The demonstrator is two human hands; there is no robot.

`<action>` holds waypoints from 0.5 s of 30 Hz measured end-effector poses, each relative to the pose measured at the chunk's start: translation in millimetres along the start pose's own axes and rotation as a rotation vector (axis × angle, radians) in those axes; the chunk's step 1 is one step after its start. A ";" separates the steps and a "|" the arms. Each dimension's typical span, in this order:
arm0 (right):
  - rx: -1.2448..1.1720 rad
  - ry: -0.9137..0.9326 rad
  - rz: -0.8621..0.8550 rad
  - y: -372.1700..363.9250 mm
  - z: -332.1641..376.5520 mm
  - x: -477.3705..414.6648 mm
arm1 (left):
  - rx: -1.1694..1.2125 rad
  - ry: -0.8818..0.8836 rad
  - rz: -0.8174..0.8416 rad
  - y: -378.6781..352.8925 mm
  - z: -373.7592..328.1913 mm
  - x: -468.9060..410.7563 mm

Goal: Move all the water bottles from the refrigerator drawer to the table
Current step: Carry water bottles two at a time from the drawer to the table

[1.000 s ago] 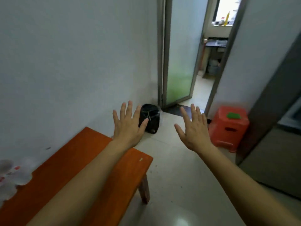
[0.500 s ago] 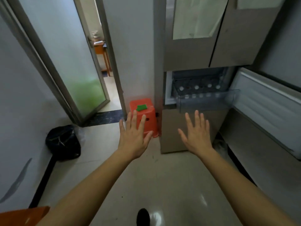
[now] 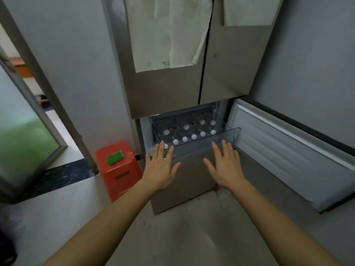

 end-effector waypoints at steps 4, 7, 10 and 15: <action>-0.015 -0.017 0.021 -4.1 -23.9 -52.4 | 0.030 -0.030 0.068 -16.1 -11.9 -64.9; -0.029 0.006 0.033 -13.9 -37.1 -97.7 | 0.016 -0.043 0.122 -34.4 -15.8 -108.6; -0.049 0.072 0.057 -31.6 -45.1 -152.9 | 0.015 0.005 0.151 -52.6 -13.7 -150.3; -0.096 0.171 0.249 -65.4 -49.7 -241.8 | 0.067 0.171 0.165 -76.1 -0.9 -209.3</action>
Point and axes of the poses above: each hand's wrist, its own x-axis away from the middle knuckle, its own y-axis out of the back of the hand, z = x × y, the point moved 5 cm from there along -x, towards the middle knuckle, and after that the axes turned 8 degrees about -x, right-handed, at the moved point
